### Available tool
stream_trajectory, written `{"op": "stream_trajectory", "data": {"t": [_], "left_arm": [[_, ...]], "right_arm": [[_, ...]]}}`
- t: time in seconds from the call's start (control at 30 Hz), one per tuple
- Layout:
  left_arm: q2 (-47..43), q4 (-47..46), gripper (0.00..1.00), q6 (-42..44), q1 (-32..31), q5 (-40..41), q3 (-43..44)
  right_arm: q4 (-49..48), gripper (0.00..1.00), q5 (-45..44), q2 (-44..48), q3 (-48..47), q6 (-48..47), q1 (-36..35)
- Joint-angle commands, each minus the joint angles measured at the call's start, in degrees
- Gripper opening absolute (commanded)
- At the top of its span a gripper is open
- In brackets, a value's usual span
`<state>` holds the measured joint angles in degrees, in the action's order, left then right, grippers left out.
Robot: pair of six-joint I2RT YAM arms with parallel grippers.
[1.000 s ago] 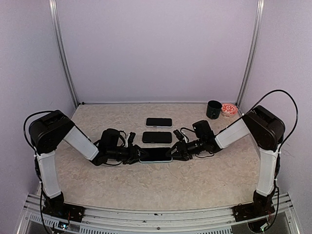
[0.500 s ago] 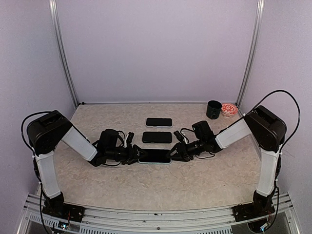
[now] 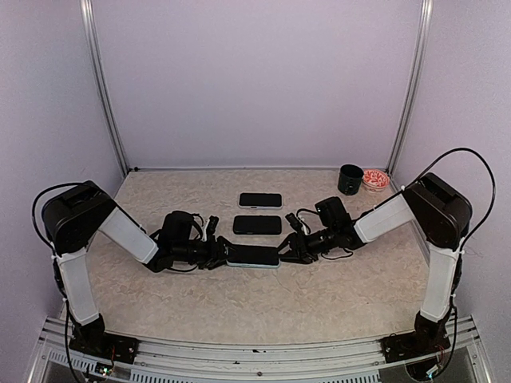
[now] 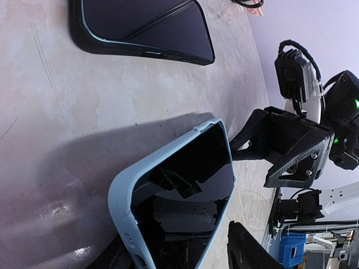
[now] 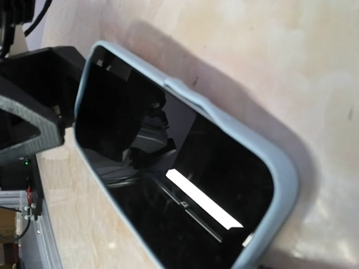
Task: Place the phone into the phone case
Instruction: Place the phone with the phone case at the center of the board.
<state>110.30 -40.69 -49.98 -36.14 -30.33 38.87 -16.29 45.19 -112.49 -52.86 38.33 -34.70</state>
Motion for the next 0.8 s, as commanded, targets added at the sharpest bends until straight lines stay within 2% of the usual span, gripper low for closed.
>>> {"op": "stream_trajectory", "data": {"t": [0.0, 0.3, 0.57, 0.67, 0.77], "left_arm": [[0.50, 10.34, 0.53, 1.55, 0.59, 5.98, -1.30], [-3.54, 18.34, 0.57, 4.22, 0.88, 12.83, -0.58], [-8.17, 25.43, 0.60, 6.75, 1.11, 19.59, 0.65], [-11.20, 27.87, 0.64, 8.02, 1.45, 22.24, 1.00], [-14.95, 30.49, 0.67, 9.80, 2.04, 24.50, 1.68]], "right_arm": [[1.60, 0.59, -1.15, 1.99, 0.96, -1.05, -0.32], [1.82, 0.63, -1.33, 2.97, 1.13, -1.24, -0.36], [4.63, 0.72, -3.35, 6.23, 1.19, -3.20, -0.33], [8.22, 0.80, -6.53, 8.96, 1.10, -5.35, -0.37], [11.98, 0.99, -10.94, 12.21, 0.80, -7.60, -0.28]]}}
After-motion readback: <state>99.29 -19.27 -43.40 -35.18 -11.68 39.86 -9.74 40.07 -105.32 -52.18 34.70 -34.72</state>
